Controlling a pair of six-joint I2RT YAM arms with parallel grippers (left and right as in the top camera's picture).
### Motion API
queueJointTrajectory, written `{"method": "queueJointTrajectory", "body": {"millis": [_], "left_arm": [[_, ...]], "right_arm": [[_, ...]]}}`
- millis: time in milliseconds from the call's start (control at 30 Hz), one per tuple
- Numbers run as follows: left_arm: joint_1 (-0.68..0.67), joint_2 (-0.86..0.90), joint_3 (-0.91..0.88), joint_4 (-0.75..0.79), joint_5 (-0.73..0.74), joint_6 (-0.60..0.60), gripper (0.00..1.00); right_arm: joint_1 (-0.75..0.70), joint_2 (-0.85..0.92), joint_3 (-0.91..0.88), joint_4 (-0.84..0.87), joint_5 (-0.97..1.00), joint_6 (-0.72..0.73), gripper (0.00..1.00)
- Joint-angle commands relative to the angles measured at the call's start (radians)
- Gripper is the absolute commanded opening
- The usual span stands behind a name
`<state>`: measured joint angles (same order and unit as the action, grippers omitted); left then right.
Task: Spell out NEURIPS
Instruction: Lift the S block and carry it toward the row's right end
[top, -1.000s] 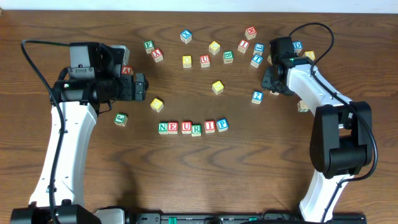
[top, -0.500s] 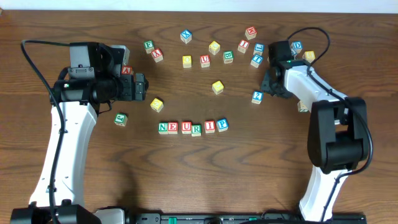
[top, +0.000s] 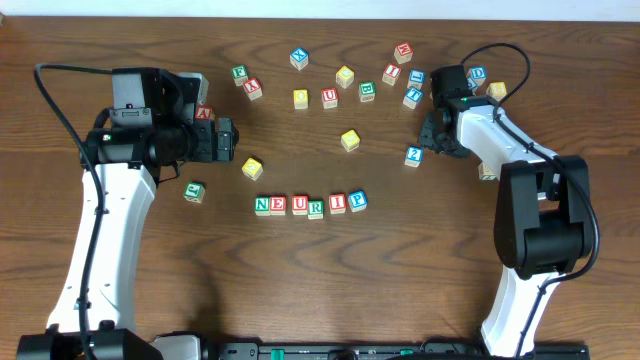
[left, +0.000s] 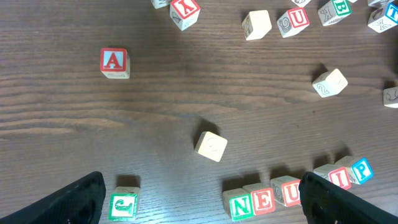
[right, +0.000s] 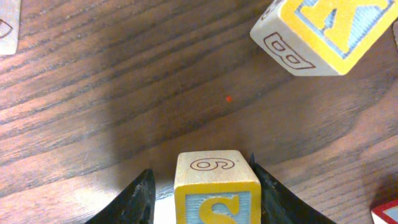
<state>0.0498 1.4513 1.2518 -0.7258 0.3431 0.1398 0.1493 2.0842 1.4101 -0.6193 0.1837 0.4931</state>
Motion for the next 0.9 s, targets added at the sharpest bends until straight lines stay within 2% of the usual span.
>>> {"method": "queueJointTrajectory", "body": {"millis": [0, 500, 633, 867], "left_arm": [[0.002, 0.001, 0.022, 0.000, 0.015, 0.021, 0.98], [0.002, 0.001, 0.022, 0.000, 0.015, 0.021, 0.98], [0.002, 0.001, 0.022, 0.000, 0.015, 0.021, 0.98], [0.002, 0.001, 0.022, 0.000, 0.015, 0.021, 0.98]], "right_arm": [[0.016, 0.006, 0.026, -0.012, 0.019, -0.001, 0.44], [0.016, 0.006, 0.058, -0.028, 0.016, -0.011, 0.43], [0.016, 0.006, 0.058, -0.028, 0.016, -0.011, 0.32], [0.016, 0.006, 0.058, -0.031, 0.016, -0.011, 0.28]]}}
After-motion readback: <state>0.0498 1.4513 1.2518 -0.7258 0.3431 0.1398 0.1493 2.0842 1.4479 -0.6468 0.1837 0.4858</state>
